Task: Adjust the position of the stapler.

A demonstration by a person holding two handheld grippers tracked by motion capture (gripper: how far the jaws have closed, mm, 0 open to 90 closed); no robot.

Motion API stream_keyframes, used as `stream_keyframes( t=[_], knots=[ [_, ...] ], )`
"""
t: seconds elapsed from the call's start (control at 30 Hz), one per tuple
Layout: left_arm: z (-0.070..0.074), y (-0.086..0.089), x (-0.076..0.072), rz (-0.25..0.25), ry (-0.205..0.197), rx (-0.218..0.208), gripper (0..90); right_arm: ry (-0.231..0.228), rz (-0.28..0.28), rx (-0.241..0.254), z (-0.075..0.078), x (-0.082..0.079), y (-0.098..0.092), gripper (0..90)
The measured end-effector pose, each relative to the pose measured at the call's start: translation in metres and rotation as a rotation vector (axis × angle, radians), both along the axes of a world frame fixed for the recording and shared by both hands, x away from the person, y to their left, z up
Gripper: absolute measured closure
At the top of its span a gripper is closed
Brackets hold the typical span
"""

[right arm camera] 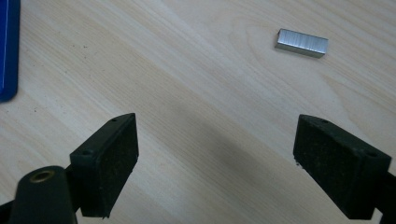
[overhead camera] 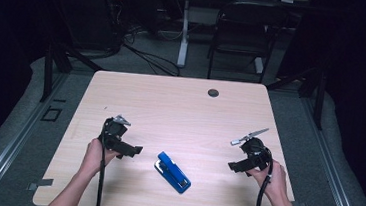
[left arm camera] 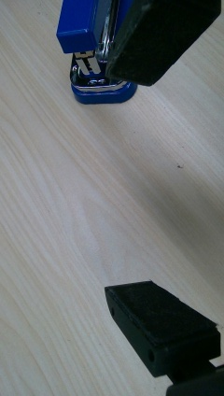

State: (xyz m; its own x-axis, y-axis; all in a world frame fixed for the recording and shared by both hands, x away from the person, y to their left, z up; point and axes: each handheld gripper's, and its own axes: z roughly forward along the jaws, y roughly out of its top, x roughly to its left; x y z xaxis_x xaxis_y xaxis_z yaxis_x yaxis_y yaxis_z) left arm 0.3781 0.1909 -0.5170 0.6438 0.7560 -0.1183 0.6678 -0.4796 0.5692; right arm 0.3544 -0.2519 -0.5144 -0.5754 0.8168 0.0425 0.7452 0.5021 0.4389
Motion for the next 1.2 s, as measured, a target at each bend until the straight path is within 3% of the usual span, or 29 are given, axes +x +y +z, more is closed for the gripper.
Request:
stream_keyframes(
  t=[0.23,0.27,0.3,0.4,0.5,0.67,0.77,0.83,0.93,1.1,1.2],
  knots=[
    [-0.001,-0.003,0.001,-0.015,0.006,0.011,0.0,-0.004,0.013,0.005,0.003,-0.002,0.002,14.1],
    [-0.001,-0.003,0.001,-0.017,0.003,0.01,0.0,-0.01,0.003,0.029,0.002,-0.002,0.004,14.0],
    [-0.001,-0.003,0.0,-0.018,-0.002,0.006,0.0,-0.002,0.021,0.013,0.003,-0.002,0.006,13.9],
    [-0.001,-0.002,0.0,-0.03,0.004,-0.003,0.0,-0.002,0.018,0.039,0.002,-0.004,0.011,14.0],
    [-0.002,-0.005,0.0,-0.024,0.005,0.015,0.0,-0.012,0.05,0.031,0.004,-0.007,0.02,15.9],
    [-0.003,-0.006,0.0,-0.047,0.024,0.001,0.1,-0.008,0.082,0.047,0.003,-0.009,0.03,18.0],
    [-0.002,-0.007,0.0,-0.055,0.018,0.001,0.0,-0.002,0.091,0.053,0.003,-0.01,0.033,17.5],
    [0.001,-0.01,-0.003,-0.054,-0.016,-0.007,0.1,-0.015,0.097,0.074,0.004,-0.012,0.037,17.6],
    [0.005,-0.012,-0.006,-0.071,-0.036,-0.011,0.1,-0.015,0.106,0.094,0.005,-0.013,0.04,18.1],
    [0.007,-0.019,-0.009,-0.1,-0.031,0.018,0.7,-0.017,0.117,0.096,0.005,-0.015,0.046,24.4],
    [0.007,-0.022,-0.011,-0.129,-0.023,0.017,7.7,-0.008,0.124,0.099,0.004,-0.016,0.049,27.3]
  ],
)
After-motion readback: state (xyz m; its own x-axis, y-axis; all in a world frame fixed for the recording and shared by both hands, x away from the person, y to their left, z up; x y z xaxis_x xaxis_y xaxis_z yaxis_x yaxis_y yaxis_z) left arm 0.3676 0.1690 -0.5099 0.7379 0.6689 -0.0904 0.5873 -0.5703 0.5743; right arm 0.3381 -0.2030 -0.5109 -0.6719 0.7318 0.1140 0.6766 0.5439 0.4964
